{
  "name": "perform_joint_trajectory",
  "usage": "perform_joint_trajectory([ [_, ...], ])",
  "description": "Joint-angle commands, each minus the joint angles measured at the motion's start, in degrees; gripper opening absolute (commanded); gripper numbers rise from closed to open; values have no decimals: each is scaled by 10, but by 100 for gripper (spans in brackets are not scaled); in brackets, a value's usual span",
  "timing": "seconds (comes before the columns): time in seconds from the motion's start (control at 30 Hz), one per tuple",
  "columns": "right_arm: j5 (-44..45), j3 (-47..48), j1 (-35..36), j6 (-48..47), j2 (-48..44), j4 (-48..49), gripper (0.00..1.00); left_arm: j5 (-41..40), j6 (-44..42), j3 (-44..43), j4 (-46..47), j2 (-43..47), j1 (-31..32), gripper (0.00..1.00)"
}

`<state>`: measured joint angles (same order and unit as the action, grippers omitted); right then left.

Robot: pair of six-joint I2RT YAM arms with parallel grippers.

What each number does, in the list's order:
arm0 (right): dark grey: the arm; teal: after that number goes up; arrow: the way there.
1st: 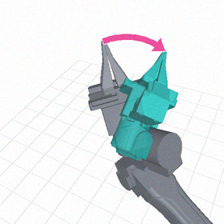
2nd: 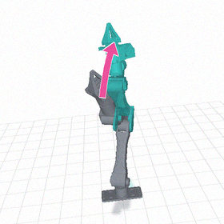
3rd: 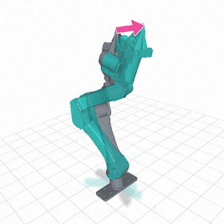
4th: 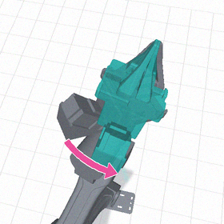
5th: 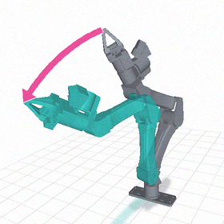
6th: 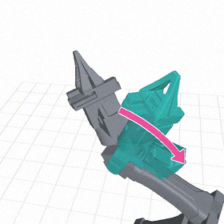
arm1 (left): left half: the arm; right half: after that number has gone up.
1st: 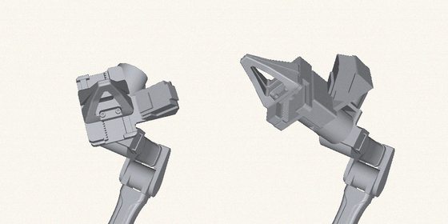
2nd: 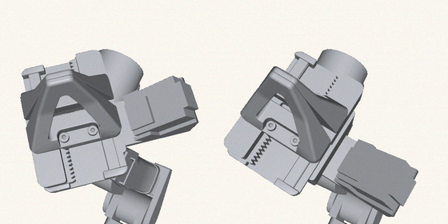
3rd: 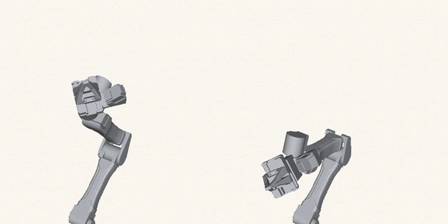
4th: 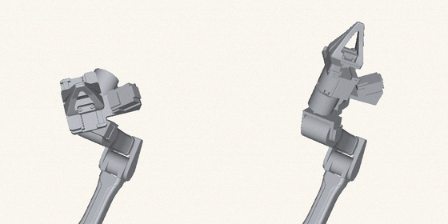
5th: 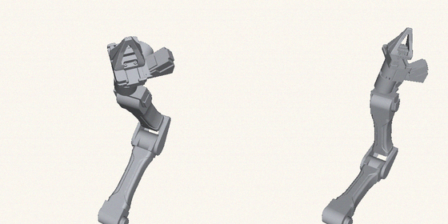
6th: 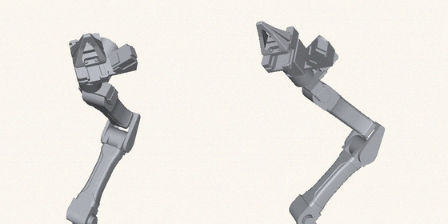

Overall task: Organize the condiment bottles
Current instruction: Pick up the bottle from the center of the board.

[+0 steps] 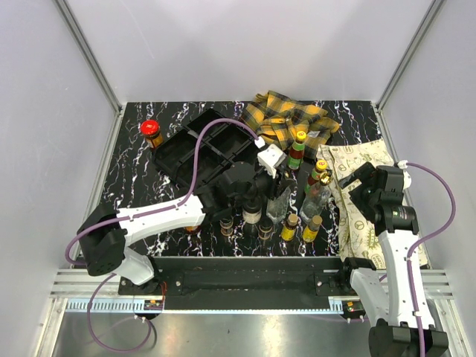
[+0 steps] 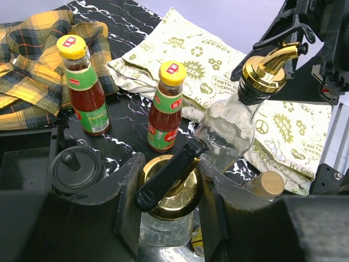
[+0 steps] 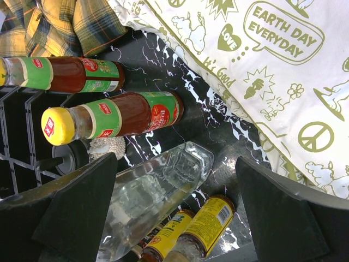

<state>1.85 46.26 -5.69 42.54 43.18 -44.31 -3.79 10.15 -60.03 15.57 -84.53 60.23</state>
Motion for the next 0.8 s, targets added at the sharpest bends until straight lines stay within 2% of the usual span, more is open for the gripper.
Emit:
perform_joint_trajectory([
  [0.0,3,9,-3,7,-10,15,100,-17,-4,-32,33,9,4,0],
  [0.23,7,9,-4,10,-23,9,100,-40,-33,-120,-17,13,8,0],
  [0.33,9,10,-4,10,-27,7,100,-53,-17,-155,-39,17,8,0],
  [0.57,9,15,-4,10,-28,3,100,-65,7,-170,-45,52,9,0],
  [0.77,-5,18,-3,9,-22,4,100,-140,-6,-194,-85,92,8,0],
])
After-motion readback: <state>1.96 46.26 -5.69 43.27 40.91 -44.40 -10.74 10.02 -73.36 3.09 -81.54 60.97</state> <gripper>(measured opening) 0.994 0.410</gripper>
